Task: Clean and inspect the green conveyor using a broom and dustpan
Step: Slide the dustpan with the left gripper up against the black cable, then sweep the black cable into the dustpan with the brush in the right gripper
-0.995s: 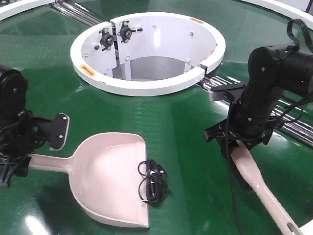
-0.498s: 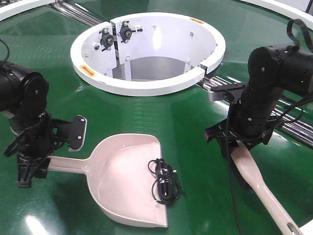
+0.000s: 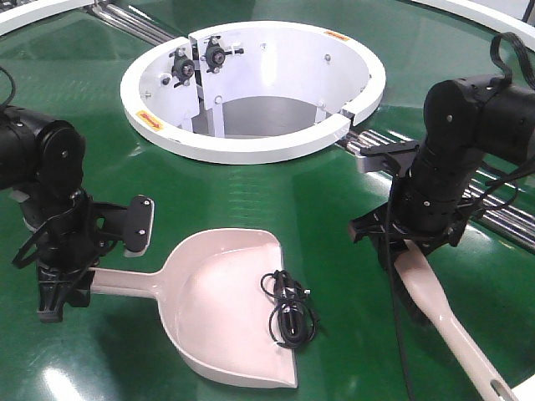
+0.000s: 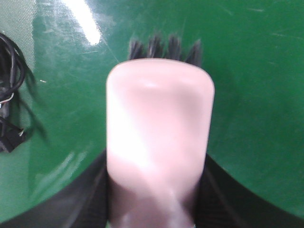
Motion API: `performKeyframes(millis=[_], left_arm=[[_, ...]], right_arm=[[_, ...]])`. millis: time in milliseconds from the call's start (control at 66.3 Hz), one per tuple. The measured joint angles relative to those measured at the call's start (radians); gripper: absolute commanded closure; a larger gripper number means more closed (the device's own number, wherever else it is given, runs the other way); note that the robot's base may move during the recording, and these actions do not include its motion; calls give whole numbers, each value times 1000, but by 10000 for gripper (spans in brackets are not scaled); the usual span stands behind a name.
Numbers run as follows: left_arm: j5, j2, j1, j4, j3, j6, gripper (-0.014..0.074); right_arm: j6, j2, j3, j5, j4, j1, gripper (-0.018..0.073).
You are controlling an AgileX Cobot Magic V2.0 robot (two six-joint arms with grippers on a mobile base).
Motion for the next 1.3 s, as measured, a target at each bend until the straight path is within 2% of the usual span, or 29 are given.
performKeyframes(millis=[724,905,1297], left_arm=[[0,0,0,-2,0,0,619],[0,0,0,-2,0,0,619],[0,0,0,-3,0,0,619]], right_arm=[[0,0,0,1,0,0,569],[61,0,0,1,30,0,567],[105,103,0,-1,78,75,566]])
